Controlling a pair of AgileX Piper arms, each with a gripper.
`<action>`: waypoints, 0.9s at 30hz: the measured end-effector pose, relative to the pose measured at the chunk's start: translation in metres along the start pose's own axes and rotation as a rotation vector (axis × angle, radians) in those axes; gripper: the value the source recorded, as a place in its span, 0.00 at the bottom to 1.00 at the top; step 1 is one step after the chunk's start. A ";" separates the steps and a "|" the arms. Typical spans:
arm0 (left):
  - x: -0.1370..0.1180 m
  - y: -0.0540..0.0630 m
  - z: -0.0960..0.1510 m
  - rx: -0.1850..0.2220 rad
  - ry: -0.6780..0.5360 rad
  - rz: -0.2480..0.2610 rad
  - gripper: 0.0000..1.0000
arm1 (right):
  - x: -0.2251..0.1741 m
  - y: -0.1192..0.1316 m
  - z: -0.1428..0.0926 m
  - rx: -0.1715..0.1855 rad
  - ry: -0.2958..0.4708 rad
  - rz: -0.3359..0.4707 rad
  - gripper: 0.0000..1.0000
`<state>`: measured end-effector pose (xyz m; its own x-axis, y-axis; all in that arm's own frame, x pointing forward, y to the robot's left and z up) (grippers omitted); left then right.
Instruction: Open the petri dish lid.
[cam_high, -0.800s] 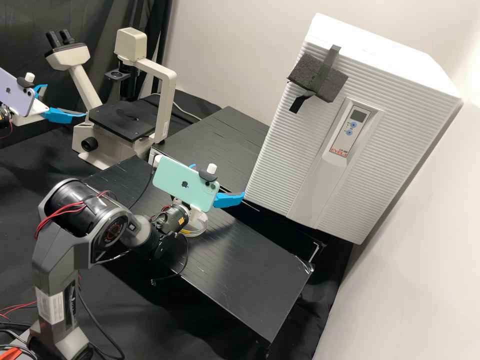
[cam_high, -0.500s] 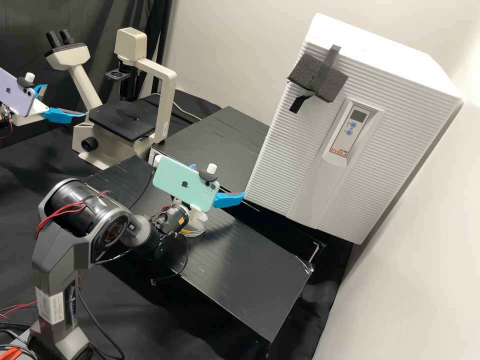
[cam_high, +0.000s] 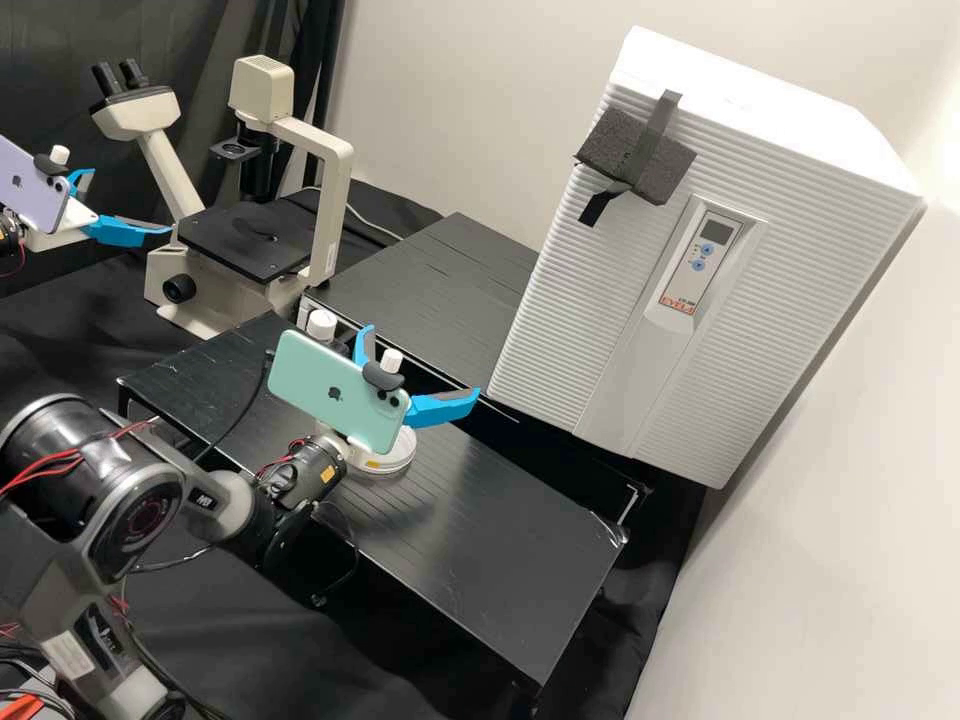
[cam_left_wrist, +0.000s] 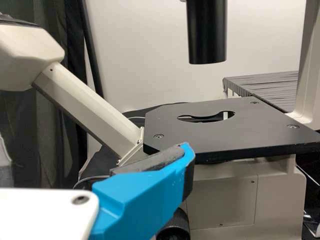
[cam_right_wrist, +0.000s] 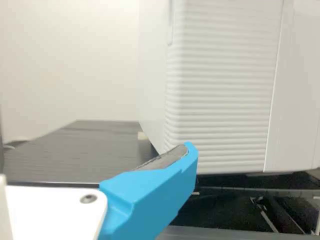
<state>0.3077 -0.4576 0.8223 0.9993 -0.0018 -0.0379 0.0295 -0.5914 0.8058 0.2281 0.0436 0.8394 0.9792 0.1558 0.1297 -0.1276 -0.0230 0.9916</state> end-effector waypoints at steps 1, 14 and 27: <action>0.000 0.000 0.000 0.000 0.000 0.000 1.00 | -0.004 -0.001 0.000 0.001 0.002 0.001 1.00; 0.000 0.000 0.000 0.000 0.000 0.000 1.00 | -0.038 -0.013 0.017 -0.016 -0.067 -0.066 1.00; 0.000 0.000 0.000 0.000 0.000 0.000 1.00 | -0.046 -0.022 0.010 -0.012 -0.033 -0.111 1.00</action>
<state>0.3077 -0.4576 0.8223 0.9993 -0.0018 -0.0379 0.0295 -0.5914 0.8058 0.1873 0.0274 0.8120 0.9920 0.1245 0.0186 -0.0193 0.0043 0.9998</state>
